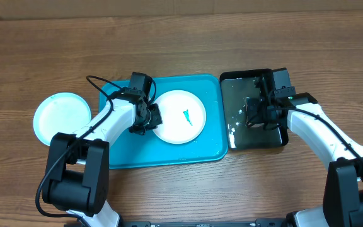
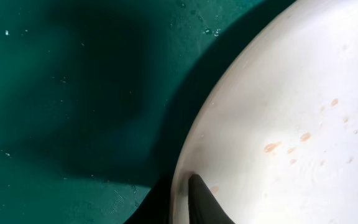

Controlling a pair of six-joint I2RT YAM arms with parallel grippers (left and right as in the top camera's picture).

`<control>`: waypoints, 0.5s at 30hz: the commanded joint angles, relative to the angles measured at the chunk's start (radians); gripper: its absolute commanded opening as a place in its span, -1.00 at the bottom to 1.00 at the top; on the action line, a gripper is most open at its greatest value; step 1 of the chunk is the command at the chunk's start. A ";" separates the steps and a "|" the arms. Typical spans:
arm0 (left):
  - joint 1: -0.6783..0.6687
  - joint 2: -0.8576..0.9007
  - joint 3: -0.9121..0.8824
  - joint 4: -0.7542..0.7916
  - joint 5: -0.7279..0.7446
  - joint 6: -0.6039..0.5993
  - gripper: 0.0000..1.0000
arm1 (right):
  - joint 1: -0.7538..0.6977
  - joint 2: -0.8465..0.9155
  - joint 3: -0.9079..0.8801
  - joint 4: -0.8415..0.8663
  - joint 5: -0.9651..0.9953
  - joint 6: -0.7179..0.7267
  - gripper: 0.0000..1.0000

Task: Clean dirty plates on tray and stack at the side
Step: 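Dip and wet the sponge in the black tray water with the right gripper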

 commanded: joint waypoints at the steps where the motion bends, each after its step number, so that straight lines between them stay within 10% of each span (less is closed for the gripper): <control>1: 0.004 0.016 -0.010 0.006 -0.022 0.002 -0.65 | 0.005 -0.004 0.014 0.006 -0.008 -0.005 -0.93; 15: 0.058 -0.005 0.006 0.000 0.085 0.075 -0.56 | 0.005 -0.004 0.014 0.006 -0.008 -0.005 -0.92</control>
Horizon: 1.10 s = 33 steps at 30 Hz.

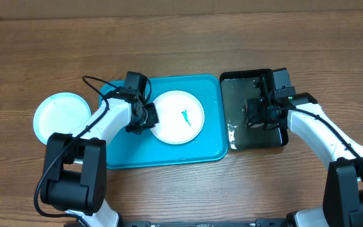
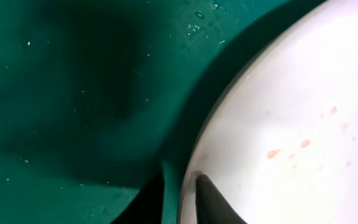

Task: Clean dirty plates on tray and stack at the side
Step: 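Dip and wet the sponge in the black tray water with the right gripper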

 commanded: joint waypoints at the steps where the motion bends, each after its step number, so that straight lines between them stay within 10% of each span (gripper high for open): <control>1: 0.017 -0.005 0.006 0.000 0.044 0.039 -0.56 | 0.005 -0.004 0.014 0.006 -0.008 -0.005 -0.93; 33: 0.022 -0.006 0.056 -0.096 0.047 0.092 -0.92 | 0.005 -0.004 0.014 -0.006 -0.008 -0.005 -0.92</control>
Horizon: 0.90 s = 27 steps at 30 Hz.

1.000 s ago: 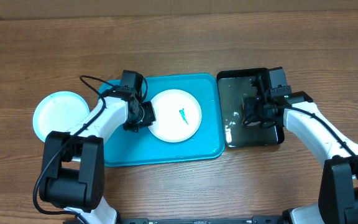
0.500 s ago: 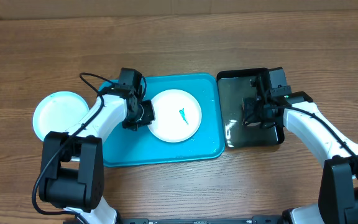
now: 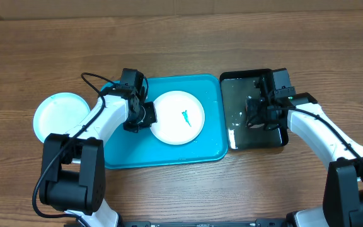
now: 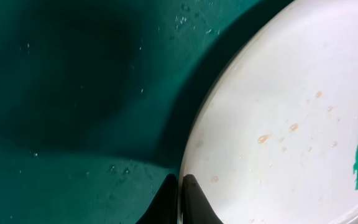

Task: Clean dirty plates on tray and stack at the side
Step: 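Dip and wet the sponge in the black tray water with the right gripper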

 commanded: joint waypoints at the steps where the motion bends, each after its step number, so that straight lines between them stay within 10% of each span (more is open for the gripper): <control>1: 0.005 -0.006 0.014 -0.028 0.020 0.004 -0.92 | 0.005 -0.004 0.014 0.003 -0.008 -0.005 -0.92; 9: 0.008 -0.006 0.015 -0.051 0.052 -0.017 -0.54 | 0.005 -0.004 0.014 0.003 -0.006 -0.029 -0.92; 13: 0.020 -0.006 0.015 -0.013 0.032 -0.015 -0.92 | 0.005 -0.004 0.014 -0.002 -0.006 -0.031 -0.92; 27: 0.022 -0.006 0.015 -0.063 0.124 -0.056 -0.88 | 0.005 -0.004 0.014 -0.006 -0.082 -0.113 -0.92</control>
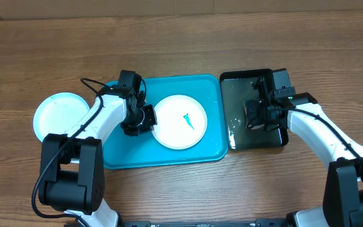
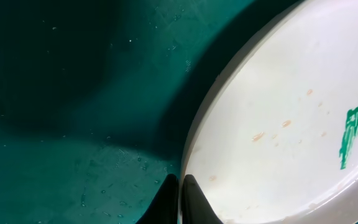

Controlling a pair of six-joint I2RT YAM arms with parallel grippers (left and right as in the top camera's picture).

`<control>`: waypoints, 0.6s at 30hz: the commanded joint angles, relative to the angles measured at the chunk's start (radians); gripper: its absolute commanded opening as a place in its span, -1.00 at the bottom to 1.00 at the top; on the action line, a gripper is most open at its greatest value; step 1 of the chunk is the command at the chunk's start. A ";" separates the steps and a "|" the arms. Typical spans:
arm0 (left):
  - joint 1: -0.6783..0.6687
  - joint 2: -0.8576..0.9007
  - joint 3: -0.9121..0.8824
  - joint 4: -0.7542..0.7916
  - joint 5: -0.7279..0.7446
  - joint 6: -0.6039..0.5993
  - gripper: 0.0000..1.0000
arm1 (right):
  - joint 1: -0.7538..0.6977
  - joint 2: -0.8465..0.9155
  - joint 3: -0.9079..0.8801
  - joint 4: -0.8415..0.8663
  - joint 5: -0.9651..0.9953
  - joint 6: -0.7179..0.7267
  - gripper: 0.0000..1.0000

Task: Clean dirty plates on tray and stack at the side
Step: 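Dip and wet the sponge in the black tray water with the right gripper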

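A white plate (image 1: 176, 126) with a green smear (image 2: 352, 127) and small orange spots lies on the teal tray (image 1: 125, 151). My left gripper (image 2: 180, 182) is shut on the plate's left rim, one finger on top and one beneath; overhead it shows as my left gripper (image 1: 147, 120). The plate's far edge looks slightly raised off the tray. A second white plate (image 1: 60, 117) rests on the table to the left of the tray. My right gripper (image 1: 257, 115) hovers over the black basin (image 1: 238, 137); its jaws and anything between them are hidden.
The wet black basin sits against the teal tray's right edge. Water droplets dot the tray floor (image 2: 73, 155). Bare wooden table (image 1: 181, 38) surrounds the tray, the basin and the left plate.
The smeared plate and my left gripper have shifted slightly toward the tray's front, and the plate has turned a little. The grip on the rim is unchanged. The right arm has stayed put.
My left gripper first straddled the plate's left rim with its fingers apart. At 2.0 s ago they were still spread around it. By 0.9 s ago they had shut on the rim, and now the plate sits a bit nearer the front.
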 commanded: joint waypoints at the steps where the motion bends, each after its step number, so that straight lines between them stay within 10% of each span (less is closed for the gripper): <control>1: 0.005 -0.006 0.013 0.005 0.026 -0.030 -0.86 | 0.005 -0.004 0.014 0.002 -0.051 -0.043 -0.92; 18: 0.002 -0.006 0.013 0.052 0.026 -0.087 -0.91 | 0.005 -0.004 0.121 -0.100 -0.051 -0.109 -0.93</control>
